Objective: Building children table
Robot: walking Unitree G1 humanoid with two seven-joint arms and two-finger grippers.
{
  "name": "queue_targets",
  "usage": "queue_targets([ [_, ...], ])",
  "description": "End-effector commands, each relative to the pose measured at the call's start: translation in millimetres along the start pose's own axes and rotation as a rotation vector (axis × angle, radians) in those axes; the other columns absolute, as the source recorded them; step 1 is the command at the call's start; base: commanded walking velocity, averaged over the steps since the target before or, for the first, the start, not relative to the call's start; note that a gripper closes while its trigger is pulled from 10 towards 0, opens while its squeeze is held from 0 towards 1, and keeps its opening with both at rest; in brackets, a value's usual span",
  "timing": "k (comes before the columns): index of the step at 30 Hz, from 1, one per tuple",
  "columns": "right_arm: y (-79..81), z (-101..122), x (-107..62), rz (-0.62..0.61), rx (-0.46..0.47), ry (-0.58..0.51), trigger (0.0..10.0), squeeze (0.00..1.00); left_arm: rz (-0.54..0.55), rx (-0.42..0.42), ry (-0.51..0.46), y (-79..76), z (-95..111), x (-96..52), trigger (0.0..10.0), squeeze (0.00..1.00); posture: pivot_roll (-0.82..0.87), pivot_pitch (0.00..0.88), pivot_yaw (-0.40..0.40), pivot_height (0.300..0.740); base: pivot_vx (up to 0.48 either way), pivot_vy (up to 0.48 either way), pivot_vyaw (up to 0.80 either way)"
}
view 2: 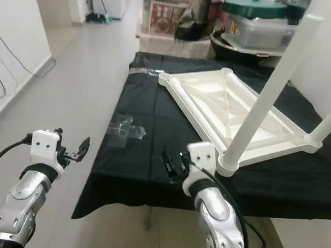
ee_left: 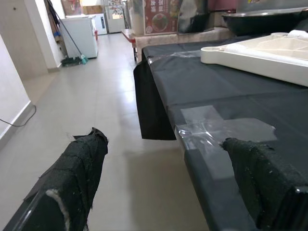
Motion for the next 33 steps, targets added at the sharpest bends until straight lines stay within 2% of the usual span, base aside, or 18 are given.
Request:
queue_targets([
  [1,2.9,-1.4,1.1,0.010,-0.004,0.002,10.0,0.00,0.003,-0.005,0.017,1.4,-3.0,-0.7,10.0,0.00,0.08,0.000,-0.060,0.740,0.266,0.000,0.00],
  [11,-0.1,-2.2,1.3,0.013,-0.016,0.004,10.0,0.00,-0.017,-0.016,0.020,-6.0,-4.7,0.4,10.0,0.00,0.08,0.000,-0.057,0.740,0.255,0.000,0.00],
  [28,2.0,-5.8,5.7,0.011,-0.020,0.005,10.0,0.00,-0.024,-0.012,0.013,-5.0,-2.0,5.7,10.0,0.00,0.09,0.000,-0.053,0.740,0.245,0.000,0.00],
  [33,1.6,-6.8,8.4,0.008,-0.019,0.008,10.0,0.00,-0.010,0.006,0.036,-3.0,-6.4,4.9,10.0,0.00,0.09,0.000,-0.058,0.740,0.000,0.000,0.00],
])
Point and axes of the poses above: a point about 5 cm out from each wrist's last joint towards the gripper, its own x axis pointing out of the wrist towards the gripper, its own z axis along the axis of the wrist's last joint, y = z × x, the point moved 2 cm from there along x, pointing out of the wrist towards the gripper, and after that the axes turned 7 degrees about -x, right-handed, at the moved point
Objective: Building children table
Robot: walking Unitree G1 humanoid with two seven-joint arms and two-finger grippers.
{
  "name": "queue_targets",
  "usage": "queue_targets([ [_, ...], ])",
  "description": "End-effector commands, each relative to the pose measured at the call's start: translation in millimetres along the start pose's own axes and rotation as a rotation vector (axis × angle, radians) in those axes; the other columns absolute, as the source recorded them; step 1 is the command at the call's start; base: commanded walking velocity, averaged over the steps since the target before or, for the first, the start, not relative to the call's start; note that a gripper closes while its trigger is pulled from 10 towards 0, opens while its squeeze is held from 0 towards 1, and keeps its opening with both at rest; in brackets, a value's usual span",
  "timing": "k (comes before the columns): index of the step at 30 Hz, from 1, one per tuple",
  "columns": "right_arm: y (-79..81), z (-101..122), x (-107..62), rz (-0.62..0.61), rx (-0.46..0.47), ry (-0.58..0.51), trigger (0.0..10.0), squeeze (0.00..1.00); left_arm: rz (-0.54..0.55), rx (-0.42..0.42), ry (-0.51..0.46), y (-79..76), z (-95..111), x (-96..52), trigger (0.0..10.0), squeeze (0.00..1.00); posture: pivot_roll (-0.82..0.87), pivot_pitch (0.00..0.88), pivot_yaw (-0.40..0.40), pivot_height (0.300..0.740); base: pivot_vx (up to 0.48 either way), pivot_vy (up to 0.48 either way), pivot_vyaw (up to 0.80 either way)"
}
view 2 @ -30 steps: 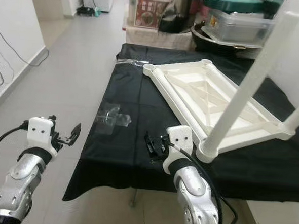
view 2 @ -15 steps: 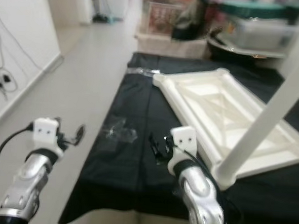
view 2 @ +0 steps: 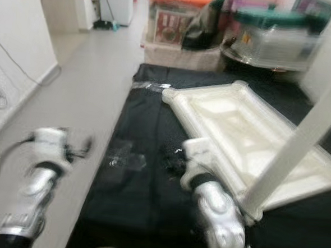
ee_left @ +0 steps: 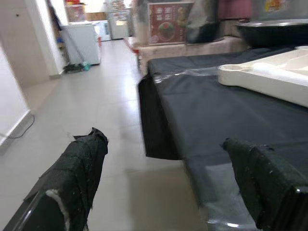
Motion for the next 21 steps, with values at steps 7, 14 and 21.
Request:
queue_targets([
  [7,-2.2,-2.6,3.9,-0.028,0.005,0.007,10.0,0.00,0.084,0.105,0.125,18.6,-22.9,-4.9,10.0,0.00,0.09,0.000,-0.054,0.740,0.000,0.000,0.00],
  [14,-0.3,-3.5,4.8,-0.027,-0.020,0.007,10.0,0.00,0.077,-0.122,0.326,18.8,-56.2,-8.4,10.0,0.00,0.09,0.000,-0.051,0.740,0.000,0.000,0.00],
  [21,-2.6,-3.9,5.0,-0.034,-0.040,0.007,10.0,0.00,-0.073,-0.297,0.387,-11.8,-60.5,-7.8,10.0,0.00,0.08,0.000,-0.044,0.740,0.000,0.000,0.00],
])
Point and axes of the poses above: a point about 5 cm out from each wrist's last joint towards the gripper, its own x axis pointing out of the wrist towards the gripper, its own z axis along the axis of the wrist's last joint, y = z × x, the point moved 2 cm from there along x, pointing out of the wrist towards the gripper, and after that the axes turned 7 degrees about -x, right-handed, at the moved point
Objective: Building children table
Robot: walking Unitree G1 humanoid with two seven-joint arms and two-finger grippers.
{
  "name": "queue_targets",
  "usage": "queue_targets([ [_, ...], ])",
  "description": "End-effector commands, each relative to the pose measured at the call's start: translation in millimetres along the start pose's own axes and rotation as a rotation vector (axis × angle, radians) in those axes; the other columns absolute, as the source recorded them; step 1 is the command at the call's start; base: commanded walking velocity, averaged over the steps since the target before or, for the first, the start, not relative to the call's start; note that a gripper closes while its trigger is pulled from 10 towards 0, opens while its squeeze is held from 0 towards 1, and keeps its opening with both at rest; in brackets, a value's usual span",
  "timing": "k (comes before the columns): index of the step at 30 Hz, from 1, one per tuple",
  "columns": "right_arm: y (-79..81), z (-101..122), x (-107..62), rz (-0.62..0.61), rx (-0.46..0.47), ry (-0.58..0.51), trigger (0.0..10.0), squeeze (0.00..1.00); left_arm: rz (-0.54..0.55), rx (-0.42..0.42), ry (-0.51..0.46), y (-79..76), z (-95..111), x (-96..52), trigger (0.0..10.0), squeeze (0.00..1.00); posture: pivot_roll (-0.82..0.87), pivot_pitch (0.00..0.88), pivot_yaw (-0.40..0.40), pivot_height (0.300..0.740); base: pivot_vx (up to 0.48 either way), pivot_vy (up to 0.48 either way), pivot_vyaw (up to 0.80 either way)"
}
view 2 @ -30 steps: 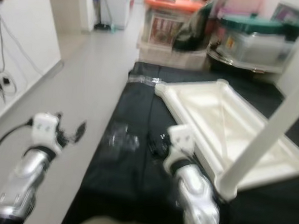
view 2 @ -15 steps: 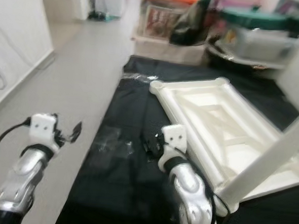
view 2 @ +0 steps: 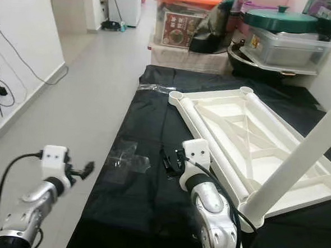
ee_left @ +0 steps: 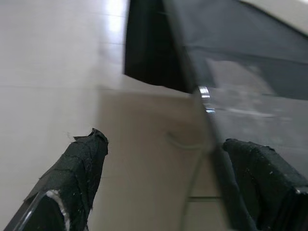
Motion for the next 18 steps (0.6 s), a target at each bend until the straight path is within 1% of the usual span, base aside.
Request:
queue_targets([
  [1,-4.9,-0.6,0.6,-0.020,-0.022,0.000,10.0,0.00,-0.087,-0.072,0.048,-14.5,-4.0,1.8,10.0,0.00,0.08,0.000,-0.045,0.740,0.000,0.000,0.00],
  [2,-4.9,-0.6,0.6,-0.020,-0.022,0.000,10.0,0.00,-0.087,-0.072,0.048,-14.5,-4.0,1.8,10.0,0.00,0.08,0.000,-0.045,0.740,0.000,0.000,0.00],
  [3,-4.3,-0.9,0.6,-0.021,-0.025,0.001,10.0,0.00,-0.128,-0.097,0.081,-21.7,-9.1,2.5,10.0,0.00,0.08,0.000,-0.044,0.740,0.000,0.000,0.00],
  [4,-4.3,-0.9,0.6,-0.021,-0.025,0.001,10.0,0.00,-0.128,-0.097,0.081,-21.7,-9.1,2.5,10.0,0.00,0.08,0.000,-0.044,0.740,0.000,0.000,0.00],
  [6,-2.5,-1.9,0.4,-0.019,-0.031,0.004,10.0,0.00,-0.205,-0.166,0.154,-36.3,-17.8,3.2,10.0,0.00,0.08,0.000,-0.043,0.740,0.000,0.000,0.00],
  [7,-2.0,-2.3,0.4,-0.017,-0.036,0.005,10.0,0.00,-0.216,-0.193,0.188,-39.8,-21.4,3.7,10.0,0.00,0.08,0.000,-0.043,0.740,0.000,0.000,0.00],
  [8,-1.8,-2.4,0.5,-0.017,-0.039,0.005,10.0,0.00,-0.219,-0.210,0.208,-41.3,-23.3,3.9,10.0,0.00,0.07,0.000,-0.043,0.740,0.000,0.000,0.00],
  [9,-1.8,-2.5,0.4,-0.016,-0.045,0.006,10.0,0.00,-0.214,-0.247,0.236,-41.5,-25.9,4.2,10.0,0.00,0.07,0.000,-0.041,0.740,0.000,0.000,0.00],
  [10,-1.8,-2.5,0.4,-0.016,-0.045,0.006,10.0,0.00,-0.214,-0.247,0.236,-41.5,-25.9,4.2,10.0,0.00,0.07,0.000,-0.041,0.740,0.000,0.000,0.00],
  [12,-2.8,-2.6,0.3,-0.018,-0.052,0.006,10.0,0.00,-0.203,-0.375,0.270,-40.8,-28.5,4.3,10.0,0.00,0.07,0.000,-0.040,0.740,0.000,0.000,0.00],
  [13,-2.8,-2.6,0.3,-0.018,-0.052,0.006,10.0,0.00,-0.203,-0.375,0.270,-40.8,-28.5,4.3,10.0,0.00,0.07,0.000,-0.040,0.740,0.000,0.000,0.00],
  [15,-3.7,-2.7,0.3,-0.020,-0.057,0.006,10.0,0.00,-0.208,-0.453,0.286,-40.3,-28.9,3.2,10.0,0.00,0.07,0.000,-0.041,0.740,0.000,0.000,0.00],
  [16,-3.9,-2.7,0.4,-0.021,-0.059,0.006,10.0,0.00,-0.217,-0.474,0.293,-40.7,-28.6,2.3,10.0,0.00,0.07,0.000,-0.041,0.740,0.000,0.000,0.00],
  [18,-4.0,-2.8,0.5,-0.021,-0.062,0.006,10.0,0.00,-0.222,-0.477,0.297,-41.1,-28.4,1.6,10.0,0.00,0.07,0.000,-0.043,0.740,0.000,0.000,0.00],
])
Point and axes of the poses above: a point about 5 cm out from each wrist's last joint towards the gripper, its own x axis pointing out of the wrist towards the gripper, its own z axis along the axis of the wrist's last joint, y = z × x, the point moved 2 cm from there along x, pointing out of the wrist towards the gripper, and after that the axes turned 7 degrees about -x, right-handed, at the moved point
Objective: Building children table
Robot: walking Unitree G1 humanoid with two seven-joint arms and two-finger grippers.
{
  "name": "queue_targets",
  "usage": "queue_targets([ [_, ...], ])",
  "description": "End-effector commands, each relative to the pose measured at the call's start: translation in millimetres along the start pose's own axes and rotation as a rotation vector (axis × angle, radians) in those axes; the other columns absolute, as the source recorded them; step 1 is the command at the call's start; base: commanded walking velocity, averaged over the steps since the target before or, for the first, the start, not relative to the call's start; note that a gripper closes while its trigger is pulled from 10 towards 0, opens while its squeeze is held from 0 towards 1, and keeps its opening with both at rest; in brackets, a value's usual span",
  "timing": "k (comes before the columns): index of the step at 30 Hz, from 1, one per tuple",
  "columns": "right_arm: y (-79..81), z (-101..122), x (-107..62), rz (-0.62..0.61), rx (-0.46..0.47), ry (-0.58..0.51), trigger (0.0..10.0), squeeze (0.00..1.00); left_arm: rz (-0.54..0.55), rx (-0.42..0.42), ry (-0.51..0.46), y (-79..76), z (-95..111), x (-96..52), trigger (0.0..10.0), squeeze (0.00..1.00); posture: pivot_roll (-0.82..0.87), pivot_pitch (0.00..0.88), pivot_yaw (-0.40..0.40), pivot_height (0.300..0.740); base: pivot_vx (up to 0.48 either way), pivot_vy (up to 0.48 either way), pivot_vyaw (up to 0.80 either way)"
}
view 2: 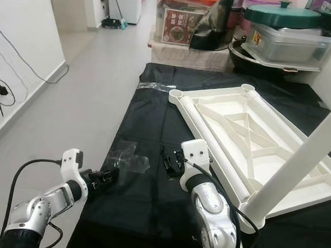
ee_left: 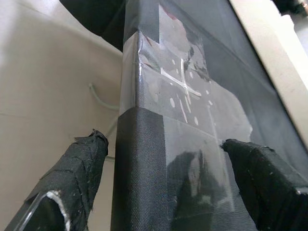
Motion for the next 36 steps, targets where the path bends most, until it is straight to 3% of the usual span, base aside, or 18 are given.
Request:
queue_targets([
  [1,-0.1,-2.3,0.9,-0.002,-0.017,0.004,10.0,0.00,0.004,-0.029,0.053,1.5,-11.1,0.7,10.0,0.00,0.07,0.000,-0.043,0.740,0.000,0.000,0.00],
  [4,0.7,-2.7,1.0,0.002,-0.021,0.005,10.0,0.00,-0.008,-0.026,0.066,-0.9,-12.6,0.7,10.0,0.00,0.07,0.000,-0.042,0.740,0.000,0.000,0.00],
  [6,1.9,-3.4,0.7,0.011,-0.033,0.010,10.0,0.00,-0.091,-0.050,0.122,-18.8,-20.7,2.7,10.0,0.00,0.06,0.000,-0.040,0.740,0.000,0.000,0.00],
  [7,1.9,-3.4,0.7,0.011,-0.033,0.010,10.0,0.00,-0.091,-0.050,0.122,-18.8,-20.7,2.7,10.0,0.00,0.06,0.000,-0.040,0.740,0.000,0.000,0.00],
  [8,-0.4,-4.7,-0.7,0.010,-0.044,0.018,10.0,0.00,-0.177,-0.084,0.173,-37.0,-27.1,4.6,10.0,0.00,0.05,0.000,-0.033,0.740,0.000,0.000,0.00],
  [16,-7.1,-7.4,-3.9,-0.008,-0.057,0.034,10.0,0.00,-0.305,-0.130,0.291,-66.1,-37.0,5.7,10.0,0.00,0.04,0.000,-0.022,0.740,0.000,0.000,0.00],
  [20,-10.5,-8.7,-6.3,-0.022,-0.063,0.046,10.0,0.00,-0.411,-0.109,0.400,-89.9,-49.7,7.0,10.0,0.00,0.02,0.000,-0.014,0.740,0.000,0.000,0.00],
  [23,-11.3,-9.4,-6.7,-0.025,-0.064,0.051,10.0,0.00,-0.442,-0.091,0.435,-97.3,-53.6,7.1,10.0,0.00,0.02,0.000,-0.011,0.740,0.000,0.000,0.00],
  [25,-13.1,-10.1,-7.8,-0.031,-0.067,0.058,10.0,0.00,-0.530,-0.043,0.546,-115.8,-63.1,5.8,10.0,0.00,0.00,0.000,-0.005,0.740,0.000,0.000,0.00],
  [32,-18.6,-11.3,-9.7,-0.048,-0.069,0.069,10.0,0.00,-0.614,-0.013,0.640,-133.4,-69.6,3.0,10.0,0.00,-0.01,0.000,0.006,0.740,0.000,0.000,0.00],
  [36,-25.1,-13.3,-11.3,-0.077,-0.066,0.083,10.0,0.00,-0.695,0.025,0.718,-152.0,-78.6,1.7,10.0,0.00,-0.02,0.000,0.010,0.740,0.000,0.000,0.00],
])
Point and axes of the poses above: a point about 5 cm out from each wrist's last joint towards the gripper, its own x axis pointing out of the wrist towards the gripper, its own z axis along the axis of the wrist's last joint, y = z × x, the point moved 2 cm from there along x, pointing out of the wrist towards the gripper, and after that the axes turned 7 degrees about -x, right-handed, at the moved point
